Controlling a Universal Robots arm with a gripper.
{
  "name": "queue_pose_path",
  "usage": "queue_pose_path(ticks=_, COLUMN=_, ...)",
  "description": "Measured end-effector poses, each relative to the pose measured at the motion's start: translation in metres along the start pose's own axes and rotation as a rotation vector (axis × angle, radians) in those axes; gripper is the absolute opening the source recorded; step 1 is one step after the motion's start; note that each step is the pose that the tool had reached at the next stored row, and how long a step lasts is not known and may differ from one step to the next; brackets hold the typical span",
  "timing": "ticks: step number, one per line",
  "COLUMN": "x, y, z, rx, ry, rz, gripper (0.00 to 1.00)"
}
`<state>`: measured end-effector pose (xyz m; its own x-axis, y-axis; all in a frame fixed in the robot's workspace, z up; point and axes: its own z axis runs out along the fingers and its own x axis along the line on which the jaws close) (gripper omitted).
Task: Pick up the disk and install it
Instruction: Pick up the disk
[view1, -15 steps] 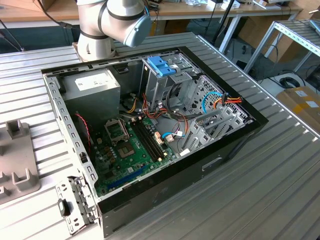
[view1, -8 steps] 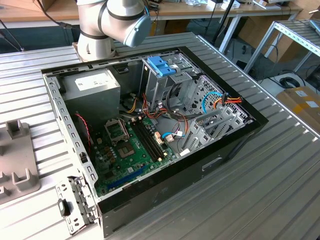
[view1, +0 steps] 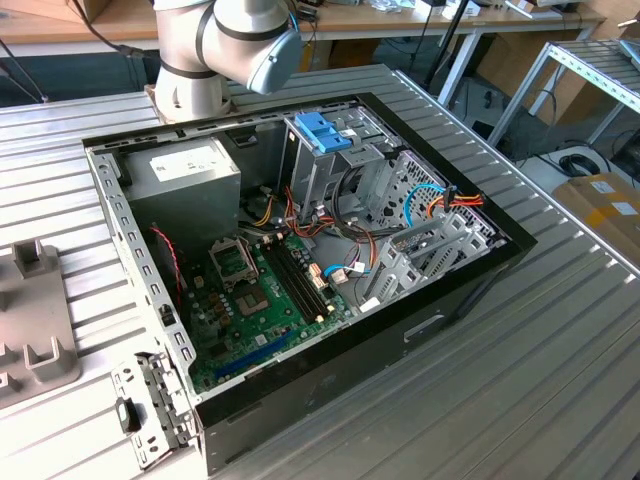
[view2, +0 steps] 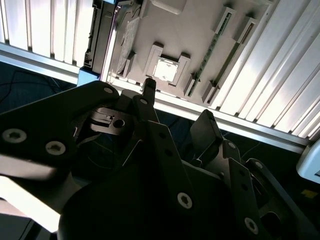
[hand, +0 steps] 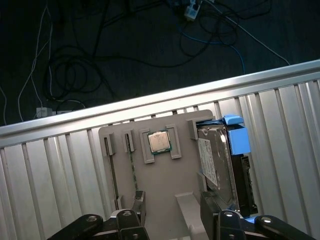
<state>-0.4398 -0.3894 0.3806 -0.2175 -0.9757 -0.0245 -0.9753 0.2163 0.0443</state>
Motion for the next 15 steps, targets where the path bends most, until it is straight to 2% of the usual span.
queue_pose_path(ticks=15, x=0.0, y=-0.0001, z=0.0037, rx=0.0, ry=0.0001, rz=0.0, gripper=0.56)
